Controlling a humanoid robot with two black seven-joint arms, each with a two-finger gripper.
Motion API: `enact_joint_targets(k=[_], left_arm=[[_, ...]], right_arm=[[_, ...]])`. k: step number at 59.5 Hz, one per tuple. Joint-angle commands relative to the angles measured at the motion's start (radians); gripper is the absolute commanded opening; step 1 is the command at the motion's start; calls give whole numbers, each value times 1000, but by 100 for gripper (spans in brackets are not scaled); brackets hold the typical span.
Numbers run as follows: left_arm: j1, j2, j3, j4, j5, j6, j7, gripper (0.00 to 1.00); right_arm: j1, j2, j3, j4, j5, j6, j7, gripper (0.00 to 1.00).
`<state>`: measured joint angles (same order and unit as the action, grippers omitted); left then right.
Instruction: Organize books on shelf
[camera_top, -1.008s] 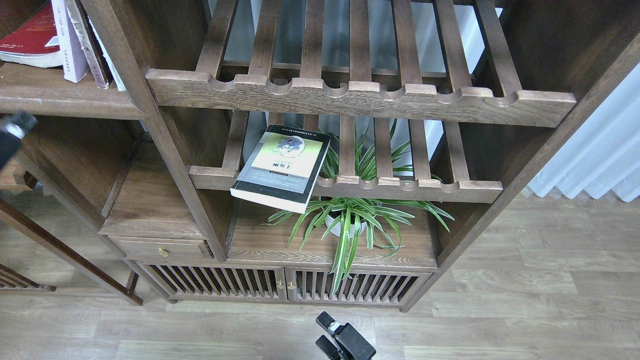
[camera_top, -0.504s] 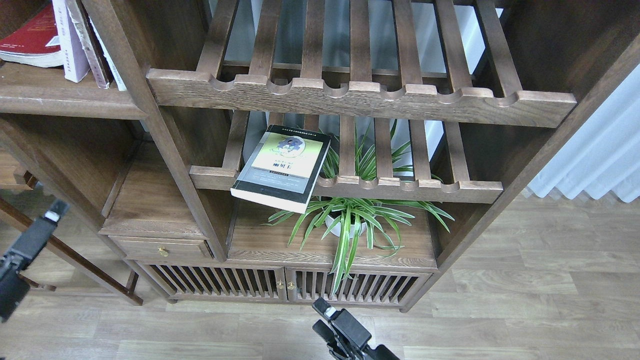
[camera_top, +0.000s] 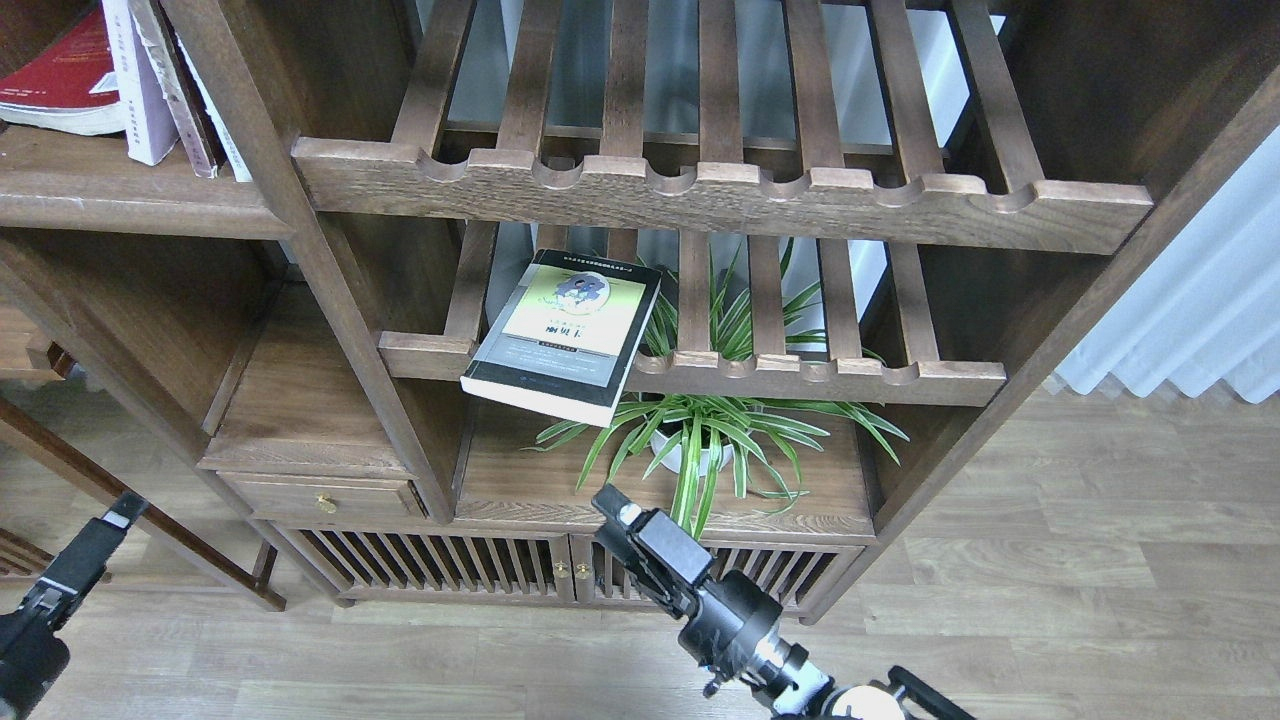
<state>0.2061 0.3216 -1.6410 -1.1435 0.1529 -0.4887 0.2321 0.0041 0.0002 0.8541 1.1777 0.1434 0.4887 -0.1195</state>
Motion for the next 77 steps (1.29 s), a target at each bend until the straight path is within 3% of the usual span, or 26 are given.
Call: enact_joint_targets(k=[1, 23, 53, 68, 77], left_arm=[[4, 1, -2, 1, -1, 0, 0, 99], [4, 5, -10, 2, -3, 0, -2, 99], [3, 8, -13, 7, -3, 0, -2, 99], [6, 8, -19, 15, -4, 0, 0, 99], [7, 8, -17, 15, -4, 0, 1, 99]], right_arm=[[57, 0, 5, -23, -1, -18, 1, 100], [203, 0, -3, -164, -7, -252, 1, 100], [264, 0, -7, -158, 2, -243, -2, 100], [186, 0, -7, -151, -4, -108, -11, 100], [201, 0, 5, -151, -2, -105, -6, 100]])
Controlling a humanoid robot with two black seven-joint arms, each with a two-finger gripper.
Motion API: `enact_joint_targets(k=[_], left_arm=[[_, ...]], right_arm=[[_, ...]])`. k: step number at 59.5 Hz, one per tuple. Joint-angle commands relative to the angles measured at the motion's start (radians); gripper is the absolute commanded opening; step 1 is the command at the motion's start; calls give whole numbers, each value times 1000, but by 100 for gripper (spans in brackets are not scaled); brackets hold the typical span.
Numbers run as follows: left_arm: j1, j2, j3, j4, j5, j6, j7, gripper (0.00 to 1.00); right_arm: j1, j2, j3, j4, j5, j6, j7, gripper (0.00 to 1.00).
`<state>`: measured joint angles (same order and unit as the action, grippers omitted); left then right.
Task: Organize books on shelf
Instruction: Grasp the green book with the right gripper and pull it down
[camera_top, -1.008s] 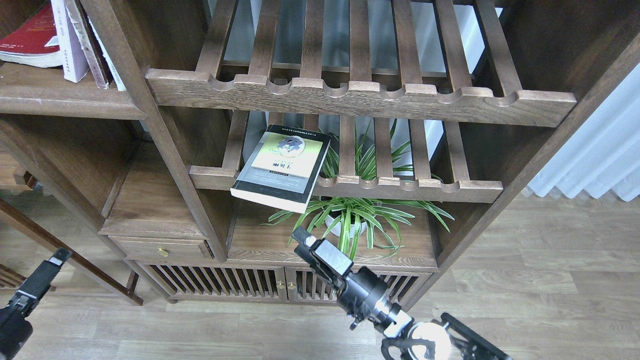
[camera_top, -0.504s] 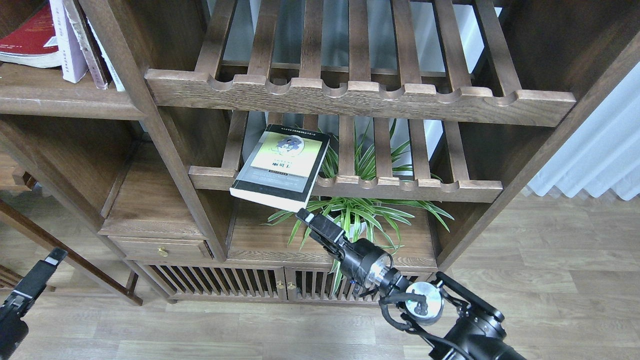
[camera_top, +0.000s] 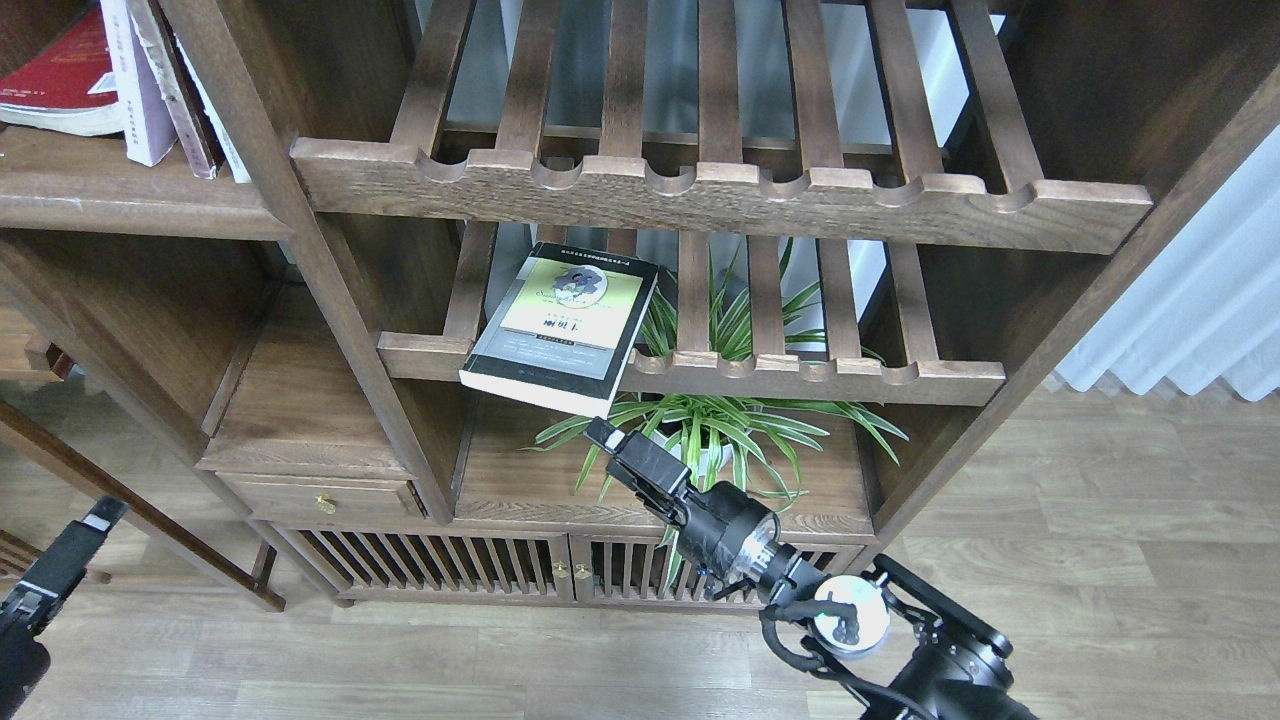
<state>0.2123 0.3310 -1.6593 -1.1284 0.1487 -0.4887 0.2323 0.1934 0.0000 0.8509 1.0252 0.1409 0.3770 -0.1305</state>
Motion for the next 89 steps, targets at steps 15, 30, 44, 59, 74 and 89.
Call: enact_joint_targets(k=[15, 30, 44, 59, 74, 89], left_arm=[[1, -1, -4, 1, -1, 0, -1, 99], [1, 0, -5, 6, -12, 0, -1, 99], [1, 0, -5, 12, -14, 0, -1, 99], [1, -1, -5, 21, -14, 0, -2, 99], [-1, -1, -7, 21, -14, 0, -2, 99], [-1, -1, -7, 22, -14, 0, -2, 99]], right_arm=[[77, 0, 8, -20, 2, -32, 3, 100], [130, 0, 5, -69, 3, -113, 0, 100], [167, 0, 2, -85, 9, -147, 2, 100], [181, 0, -9, -85, 14, -148, -8, 99], [221, 0, -41, -86, 71, -190, -18, 90], [225, 0, -47, -85, 114, -236, -18, 74]])
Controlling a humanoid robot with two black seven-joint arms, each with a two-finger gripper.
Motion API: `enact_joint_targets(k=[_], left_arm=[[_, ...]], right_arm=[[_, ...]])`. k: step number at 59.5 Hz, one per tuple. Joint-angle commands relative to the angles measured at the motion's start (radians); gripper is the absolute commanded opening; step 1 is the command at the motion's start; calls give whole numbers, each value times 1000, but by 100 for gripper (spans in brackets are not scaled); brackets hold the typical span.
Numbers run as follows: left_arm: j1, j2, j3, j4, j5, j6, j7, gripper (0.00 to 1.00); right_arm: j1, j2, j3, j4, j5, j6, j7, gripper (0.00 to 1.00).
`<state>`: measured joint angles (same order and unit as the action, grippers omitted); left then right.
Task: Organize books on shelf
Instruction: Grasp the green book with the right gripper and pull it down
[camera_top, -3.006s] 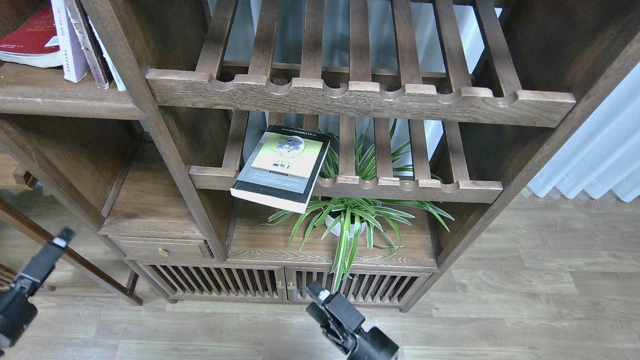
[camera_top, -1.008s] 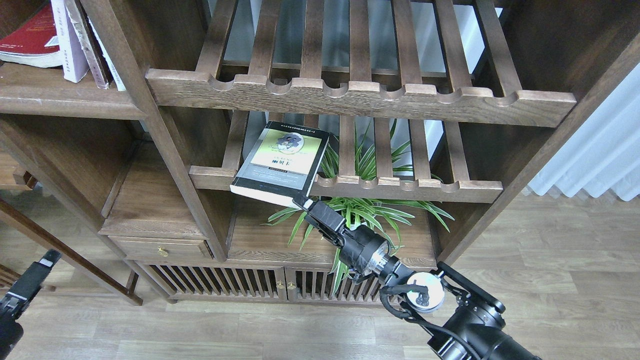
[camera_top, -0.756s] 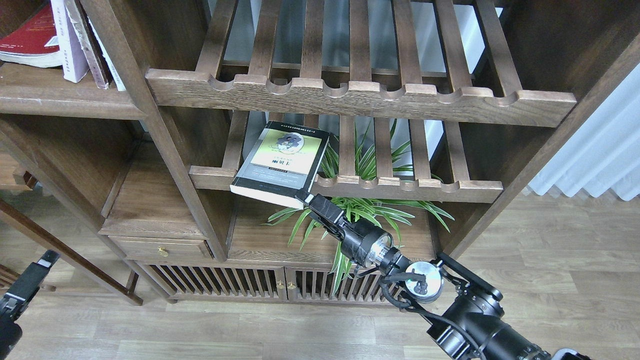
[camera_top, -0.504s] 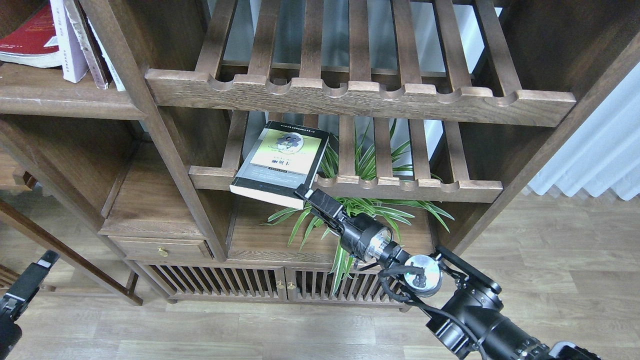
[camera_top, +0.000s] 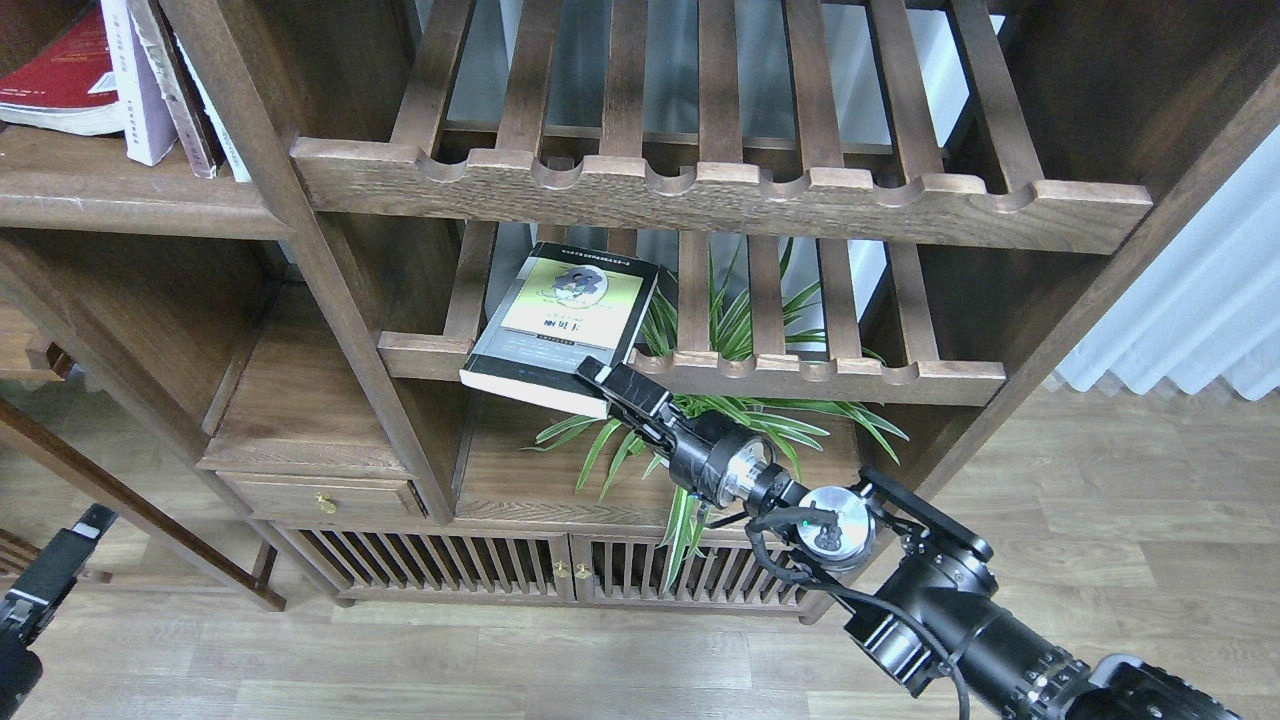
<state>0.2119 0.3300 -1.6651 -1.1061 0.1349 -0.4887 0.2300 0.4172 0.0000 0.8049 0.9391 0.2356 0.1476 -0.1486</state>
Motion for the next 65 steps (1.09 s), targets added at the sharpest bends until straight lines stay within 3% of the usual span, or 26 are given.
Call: enact_joint_targets(k=[1, 20, 32, 41, 51, 58, 65], left_arm=[[0, 0, -1, 0, 0, 0, 0, 99], [-2, 0, 1, 0, 2, 0, 2, 99], [-2, 1, 1, -1, 0, 0, 2, 99], [-6, 0, 1, 0, 2, 0, 2, 99], [-11, 0, 2, 12, 0, 0, 2, 99], [-11, 0, 2, 12, 0, 0, 2, 99], [-11, 1, 5, 8, -6, 0, 0, 99]], right_arm=[[2, 0, -1, 1, 22, -5, 0, 73], [6, 0, -3, 12, 47, 3, -2, 57], [6, 0, -3, 30, 79, 7, -3, 41], [6, 0, -9, 32, 80, 49, -37, 21], [5, 0, -52, 30, 87, 124, -60, 5], [-1, 0, -59, 32, 87, 142, -68, 4], [-32, 0, -62, 50, 85, 204, -109, 4]])
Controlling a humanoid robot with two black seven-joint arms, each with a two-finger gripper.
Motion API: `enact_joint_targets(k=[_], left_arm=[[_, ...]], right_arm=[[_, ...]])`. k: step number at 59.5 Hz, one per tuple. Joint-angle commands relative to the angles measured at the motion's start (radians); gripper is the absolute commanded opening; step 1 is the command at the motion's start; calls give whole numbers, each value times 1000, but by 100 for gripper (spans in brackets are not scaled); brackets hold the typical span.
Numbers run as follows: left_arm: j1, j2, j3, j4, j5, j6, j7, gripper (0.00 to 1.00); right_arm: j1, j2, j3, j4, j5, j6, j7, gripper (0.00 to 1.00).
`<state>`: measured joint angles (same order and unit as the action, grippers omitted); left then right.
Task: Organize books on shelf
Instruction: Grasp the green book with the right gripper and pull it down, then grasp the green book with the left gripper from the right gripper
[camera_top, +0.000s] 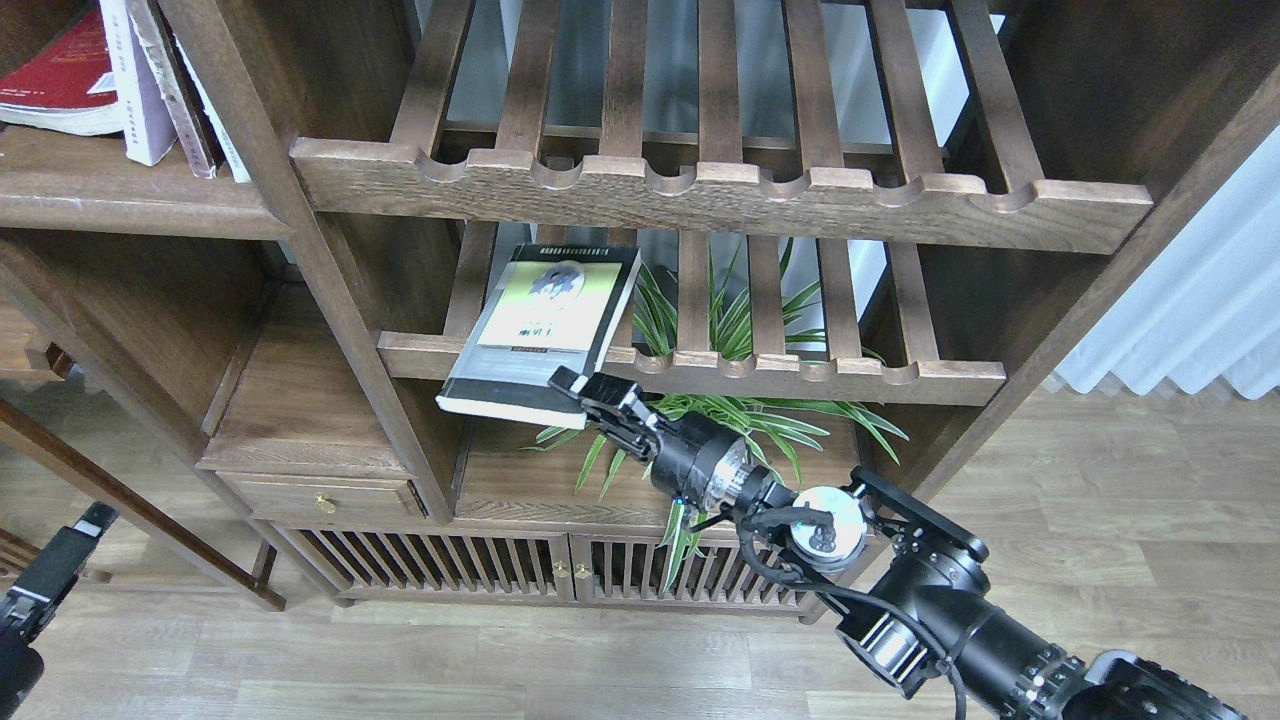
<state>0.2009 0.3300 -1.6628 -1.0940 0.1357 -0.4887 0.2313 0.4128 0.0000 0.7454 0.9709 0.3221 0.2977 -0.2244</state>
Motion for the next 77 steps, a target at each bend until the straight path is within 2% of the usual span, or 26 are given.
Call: enact_joint_targets(k=[1, 7, 10, 17, 18, 23, 26, 34, 49, 72, 77], left_arm=[[2, 1, 12, -4, -16, 0, 0, 99], [5, 7, 63, -3, -146, 0, 6, 99], [6, 26, 153, -9, -243, 0, 8, 99], [2, 102, 345, -29, -392, 0, 2, 99], [-1, 125, 418, -36, -447, 0, -3, 99], [-23, 133, 492, -41, -511, 0, -7, 99], [-35, 136, 521, -43, -534, 0, -12, 99], [-40, 141, 586, -82, -559, 0, -30, 99], [-40, 142, 650, -208, -561, 0, -118, 99], [-81, 115, 770, -236, -561, 0, -125, 98], [-92, 100, 781, -236, -561, 0, -138, 97]], right_arm=[[-32, 0, -3, 23, -3, 61, -38, 4], [-83, 0, -11, 68, -11, 146, -75, 4], [-118, 0, -11, 91, -17, 187, -108, 4], [-180, 0, -12, 121, -37, 191, -167, 4], [-207, 0, -12, 126, -49, 191, -197, 4], [-239, 0, -12, 123, -66, 191, -249, 4], [-253, 0, -14, 123, -72, 191, -264, 4], [-282, 0, -20, 120, -77, 191, -264, 4], [-313, -1, -20, 112, -80, 191, -264, 4], [-342, 0, -26, 112, -121, 191, -264, 4], [-350, 0, -26, 115, -123, 191, -264, 4]])
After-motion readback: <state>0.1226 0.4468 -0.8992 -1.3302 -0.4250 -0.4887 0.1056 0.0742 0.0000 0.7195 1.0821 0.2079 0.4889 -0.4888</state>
